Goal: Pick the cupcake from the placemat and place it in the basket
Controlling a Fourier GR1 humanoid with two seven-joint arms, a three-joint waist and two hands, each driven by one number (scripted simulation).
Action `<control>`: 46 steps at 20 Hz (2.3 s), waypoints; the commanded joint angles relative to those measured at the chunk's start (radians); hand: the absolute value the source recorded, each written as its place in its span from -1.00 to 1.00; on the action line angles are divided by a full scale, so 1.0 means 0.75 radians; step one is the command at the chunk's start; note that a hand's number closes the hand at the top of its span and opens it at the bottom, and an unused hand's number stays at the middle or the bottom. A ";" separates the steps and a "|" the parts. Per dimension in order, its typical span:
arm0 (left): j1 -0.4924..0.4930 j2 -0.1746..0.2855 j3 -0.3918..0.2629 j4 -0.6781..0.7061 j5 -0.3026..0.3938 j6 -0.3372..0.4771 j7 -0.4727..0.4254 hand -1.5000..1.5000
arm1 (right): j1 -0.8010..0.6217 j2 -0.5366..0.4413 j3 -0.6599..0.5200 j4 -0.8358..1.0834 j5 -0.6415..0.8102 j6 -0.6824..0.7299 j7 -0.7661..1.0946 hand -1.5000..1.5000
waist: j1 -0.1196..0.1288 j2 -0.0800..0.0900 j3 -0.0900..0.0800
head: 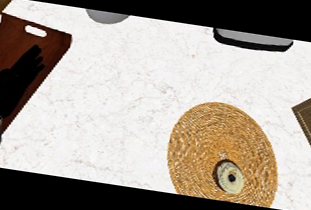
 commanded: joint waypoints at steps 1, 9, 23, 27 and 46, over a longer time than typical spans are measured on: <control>-0.060 0.010 0.034 0.033 0.016 -0.060 0.032 0.00 | 0.100 0.209 0.102 0.029 0.369 0.036 -0.198 -1.00 | 0.016 0.005 0.000; -0.038 -0.020 0.029 -0.070 -0.029 -0.037 0.092 0.00 | 0.183 0.499 0.360 0.202 0.820 -0.190 -0.550 -1.00 | 0.022 0.001 0.000; -0.062 -0.163 0.051 0.072 -0.184 -0.034 -0.015 0.00 | 0.061 0.541 0.468 0.722 1.141 -0.205 -0.760 -1.00 | 0.016 0.004 -0.002; -0.086 -0.121 0.147 0.036 -0.143 -0.128 0.066 0.00 | 0.107 0.547 0.431 0.704 1.170 -0.179 -0.815 -1.00 | 0.017 0.002 -0.002; -0.098 -0.224 0.198 -0.006 -0.257 -0.145 0.104 0.00 | 0.275 0.662 0.474 0.592 1.309 -0.171 -0.916 -1.00 | 0.013 0.002 -0.002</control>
